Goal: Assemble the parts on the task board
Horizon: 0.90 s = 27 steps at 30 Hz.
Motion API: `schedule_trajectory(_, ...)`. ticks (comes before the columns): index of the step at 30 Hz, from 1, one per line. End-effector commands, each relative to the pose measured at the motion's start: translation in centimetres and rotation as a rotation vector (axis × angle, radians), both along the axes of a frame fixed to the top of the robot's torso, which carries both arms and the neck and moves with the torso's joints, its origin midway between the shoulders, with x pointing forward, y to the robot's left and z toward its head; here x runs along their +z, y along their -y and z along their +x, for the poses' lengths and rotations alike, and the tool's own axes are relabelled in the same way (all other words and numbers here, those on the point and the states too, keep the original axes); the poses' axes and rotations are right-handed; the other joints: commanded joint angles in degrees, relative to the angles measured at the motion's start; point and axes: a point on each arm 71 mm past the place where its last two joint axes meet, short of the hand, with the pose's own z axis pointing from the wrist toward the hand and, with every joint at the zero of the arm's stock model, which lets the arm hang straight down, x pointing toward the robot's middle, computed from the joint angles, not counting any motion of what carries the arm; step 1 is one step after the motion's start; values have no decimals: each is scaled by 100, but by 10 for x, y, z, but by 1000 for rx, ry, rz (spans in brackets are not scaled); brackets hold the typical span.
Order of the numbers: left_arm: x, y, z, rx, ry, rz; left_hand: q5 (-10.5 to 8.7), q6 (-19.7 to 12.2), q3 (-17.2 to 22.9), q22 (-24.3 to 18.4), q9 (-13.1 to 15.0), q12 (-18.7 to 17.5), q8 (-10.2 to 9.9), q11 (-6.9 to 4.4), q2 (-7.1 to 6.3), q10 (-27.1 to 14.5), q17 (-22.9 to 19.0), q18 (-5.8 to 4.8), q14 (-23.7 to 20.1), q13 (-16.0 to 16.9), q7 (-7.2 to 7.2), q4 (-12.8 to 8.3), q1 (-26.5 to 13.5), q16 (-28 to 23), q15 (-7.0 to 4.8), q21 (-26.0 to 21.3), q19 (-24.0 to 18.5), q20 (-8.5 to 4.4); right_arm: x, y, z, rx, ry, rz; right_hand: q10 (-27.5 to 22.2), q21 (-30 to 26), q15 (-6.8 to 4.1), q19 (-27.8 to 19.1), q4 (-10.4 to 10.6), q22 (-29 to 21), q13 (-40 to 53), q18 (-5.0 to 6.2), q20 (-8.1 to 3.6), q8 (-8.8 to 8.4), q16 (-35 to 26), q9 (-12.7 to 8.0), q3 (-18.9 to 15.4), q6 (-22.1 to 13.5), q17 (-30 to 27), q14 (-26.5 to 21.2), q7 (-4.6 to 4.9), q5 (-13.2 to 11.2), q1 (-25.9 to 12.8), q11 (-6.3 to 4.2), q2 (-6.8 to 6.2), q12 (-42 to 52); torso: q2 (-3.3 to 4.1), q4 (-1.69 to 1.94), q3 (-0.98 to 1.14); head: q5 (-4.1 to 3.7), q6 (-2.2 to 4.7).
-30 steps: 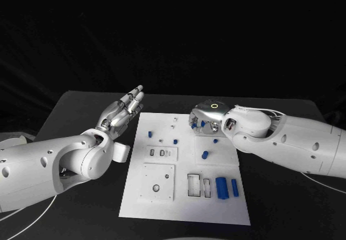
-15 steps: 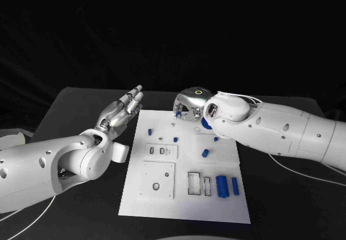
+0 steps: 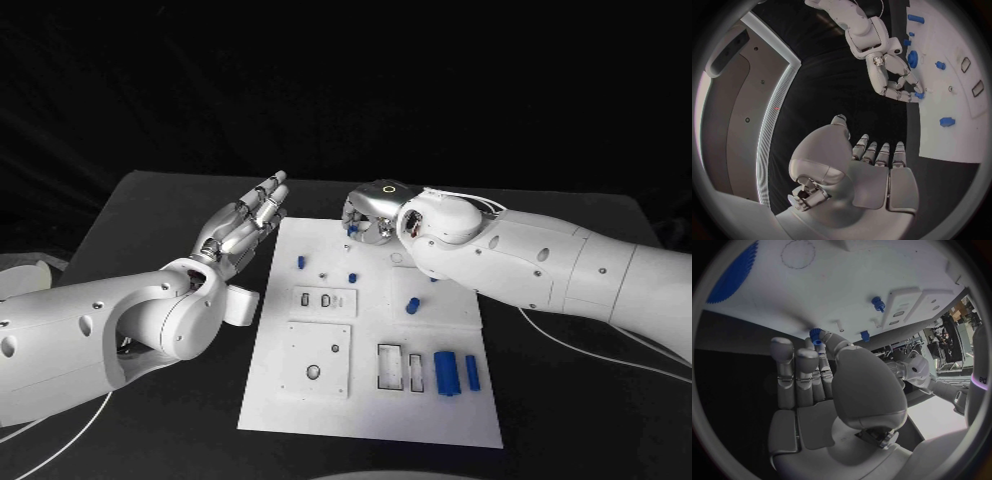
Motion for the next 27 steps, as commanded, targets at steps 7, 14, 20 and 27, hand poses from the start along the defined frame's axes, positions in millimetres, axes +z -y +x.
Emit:
schedule_trajectory(7, 1, 3, 0, -31, 6, -10, 57, 47, 41, -8, 8, -22, 28, 65, 2, 25, -9, 80, -6, 1, 67, -1, 77, -21, 55, -35, 8, 44, -5, 1, 1, -14, -18, -9, -254, -140, 33, -205, 51, -119, -16, -6, 51, -272, -240, -64, 139, -399, -251, -174, -9, -21, -52, 56, -113, -234, -12, -5, 1, 3, 16)
schedule_trajectory(14, -1, 3, 1, -33, -2, -12, 101, 77, 58, -8, 12, -21, 38, 107, 4, 30, -9, 79, -6, 2, 108, -5, 124, -21, 66, -35, 8, 58, -9, 7, 3, -50, -33, -17, -2163, -1056, 199, -1023, 194, -877, 0, 141, 209, -397, -1080, -632, -195, -2479, -1211, -958, -418, -589, -286, 203, -325, -274, -27, -14, 8, 4, 51)
schedule_trajectory(20, -2, 2, 1, -33, -8, -11, 144, 100, 72, -8, 15, -20, 46, 126, 1, 31, -9, 80, -6, 2, 135, -12, 164, -21, 72, -35, 8, 65, 1, 16, 1, -46, 25, 57, -2230, -1234, 221, -1089, 369, -896, 53, 159, 247, -367, -1147, -722, -477, -2527, -1266, -1079, -287, -697, -262, 197, -291, -58, -37, -30, 7, 22, 101)
schedule_trajectory(27, -3, 1, 0, -32, -13, -9, 230, 122, 99, -8, 17, -20, 56, 138, -15, 32, -9, 81, -6, 3, 156, -29, 244, -21, 82, -35, 8, 76, 33, 41, -11, -50, 51, 91, -1881, -1404, 202, -1052, 446, -916, 136, 161, 242, -244, -1282, -674, -570, -1912, -1374, -1107, -84, -691, -162, 165, -176, 358, -58, -33, -2, 25, 66)
